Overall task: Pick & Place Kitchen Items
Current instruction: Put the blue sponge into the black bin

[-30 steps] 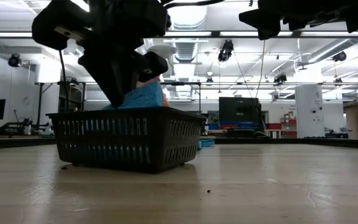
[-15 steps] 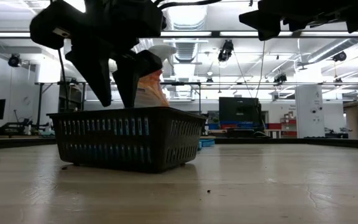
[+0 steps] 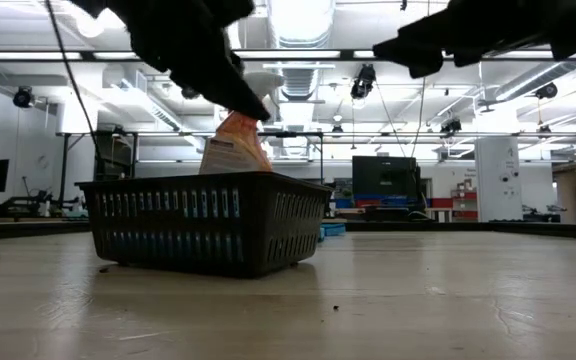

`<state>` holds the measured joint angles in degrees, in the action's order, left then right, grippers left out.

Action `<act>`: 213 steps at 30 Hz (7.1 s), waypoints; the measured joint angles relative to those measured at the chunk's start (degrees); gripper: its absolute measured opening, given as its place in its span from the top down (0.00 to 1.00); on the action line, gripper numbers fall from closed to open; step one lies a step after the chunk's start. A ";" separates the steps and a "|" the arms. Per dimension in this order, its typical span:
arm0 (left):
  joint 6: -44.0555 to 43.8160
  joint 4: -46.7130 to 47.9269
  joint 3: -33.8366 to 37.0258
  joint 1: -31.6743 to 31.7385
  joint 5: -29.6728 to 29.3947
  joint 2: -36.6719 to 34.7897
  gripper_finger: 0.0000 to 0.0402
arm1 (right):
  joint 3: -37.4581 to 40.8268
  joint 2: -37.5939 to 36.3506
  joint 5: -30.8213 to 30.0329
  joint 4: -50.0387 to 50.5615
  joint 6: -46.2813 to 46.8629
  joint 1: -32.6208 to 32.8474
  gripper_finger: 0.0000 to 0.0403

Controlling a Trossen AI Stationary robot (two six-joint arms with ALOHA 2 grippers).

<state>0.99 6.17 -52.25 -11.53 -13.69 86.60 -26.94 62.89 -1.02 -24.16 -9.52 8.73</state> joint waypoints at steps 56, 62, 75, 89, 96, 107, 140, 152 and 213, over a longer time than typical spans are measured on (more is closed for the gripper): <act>1.95 -31.27 31.98 0.63 -11.85 -28.76 0.48 | -33.90 47.55 -11.28 34.22 0.05 -15.89 0.92; 1.95 -31.25 31.98 0.63 -11.85 -28.76 0.48 | -33.70 45.90 -11.04 35.71 0.30 -14.67 0.95; 1.93 -31.23 31.96 0.63 -11.85 -28.76 0.48 | -33.73 32.07 -3.97 39.86 5.27 -8.66 0.96; 1.97 -32.08 31.92 0.63 -13.81 -28.76 0.48 | -35.59 31.16 5.14 34.07 12.35 0.26 0.96; 1.95 -32.21 31.92 0.63 -13.95 -28.76 0.48 | -42.19 38.71 7.72 34.45 12.33 2.52 0.96; 1.95 -32.12 31.92 0.63 -13.99 -28.76 0.48 | -51.10 47.75 11.29 41.14 11.79 3.68 0.96; 1.95 -32.06 31.92 0.63 -13.97 -28.76 0.48 | -52.57 49.40 11.00 42.74 11.18 3.00 0.95; 1.97 -32.05 31.92 0.63 -13.97 -28.76 0.48 | -52.87 49.35 10.96 45.03 13.24 2.03 0.95; 1.34 -31.91 31.96 0.63 -12.70 -28.66 0.48 | -9.50 17.64 -5.30 -0.39 11.71 -16.85 0.25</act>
<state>2.33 -25.75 -20.29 -10.90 -26.39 57.94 -36.44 80.53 -6.33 -24.55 2.20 -8.12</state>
